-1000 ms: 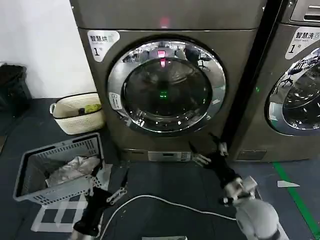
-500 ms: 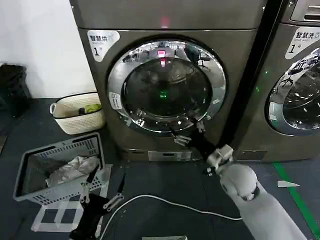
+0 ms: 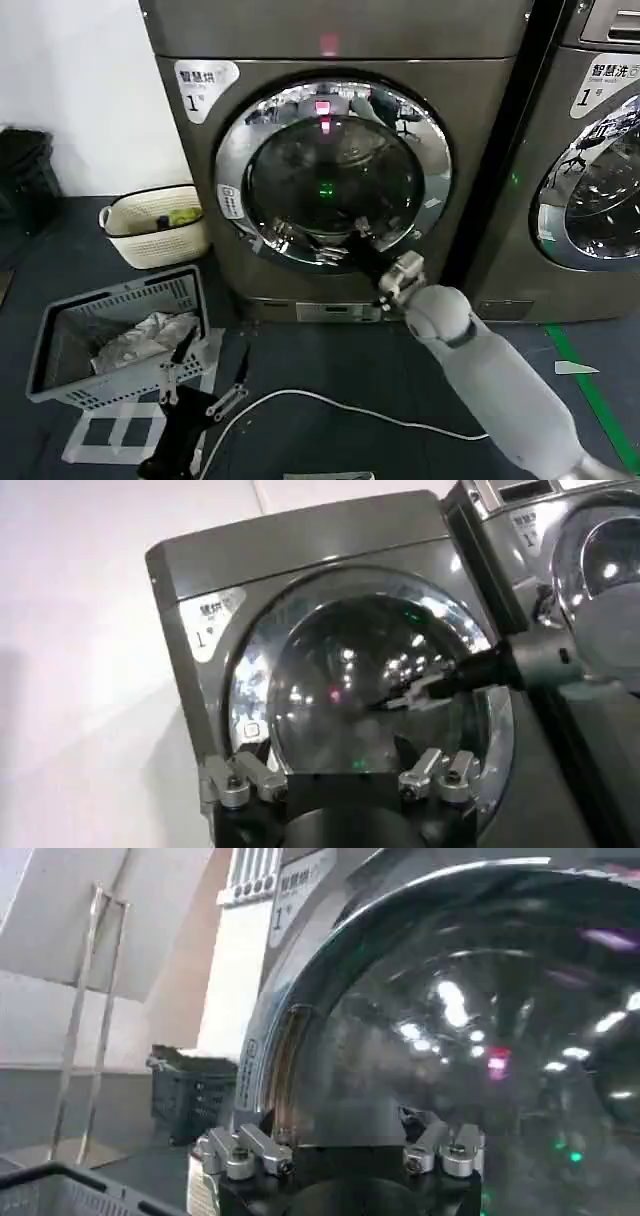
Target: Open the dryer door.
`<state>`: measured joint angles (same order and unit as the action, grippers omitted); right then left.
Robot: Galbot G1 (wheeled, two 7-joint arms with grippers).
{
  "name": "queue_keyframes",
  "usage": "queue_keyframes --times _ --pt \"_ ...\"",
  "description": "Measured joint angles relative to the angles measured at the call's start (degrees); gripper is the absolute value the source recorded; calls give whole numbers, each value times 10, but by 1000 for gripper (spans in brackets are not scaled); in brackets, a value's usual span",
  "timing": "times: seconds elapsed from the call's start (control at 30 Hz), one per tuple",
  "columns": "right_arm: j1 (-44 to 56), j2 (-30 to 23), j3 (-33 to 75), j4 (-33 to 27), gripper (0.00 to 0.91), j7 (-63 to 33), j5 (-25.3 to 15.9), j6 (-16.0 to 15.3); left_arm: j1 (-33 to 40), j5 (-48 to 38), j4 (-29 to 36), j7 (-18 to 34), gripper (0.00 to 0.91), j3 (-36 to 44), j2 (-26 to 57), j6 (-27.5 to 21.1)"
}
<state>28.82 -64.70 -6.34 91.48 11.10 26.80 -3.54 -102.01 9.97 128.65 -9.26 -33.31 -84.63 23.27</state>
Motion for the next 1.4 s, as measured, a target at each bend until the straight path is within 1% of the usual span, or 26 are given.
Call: queue_keyframes --times 0.2,0.4,0.7,0.97,1.4 --pt "-29 -26 -26 -30 907 -2 -6 2 0 0 0 -1 907 0 -3 0" --pt "-44 -55 -38 -60 907 -18 -33 16 0 1 2 -4 907 -1 -6 0" --pt "-69 -103 -50 -113 907 -31 -51 18 -4 1 3 -6 907 -3 -12 2" --pt "-93 -141 -55 -164 907 -27 -58 25 -6 3 4 -6 907 -2 -13 3" --pt "-125 -177 -68 -225 907 -14 -62 32 -17 4 14 -6 907 -7 -15 5"
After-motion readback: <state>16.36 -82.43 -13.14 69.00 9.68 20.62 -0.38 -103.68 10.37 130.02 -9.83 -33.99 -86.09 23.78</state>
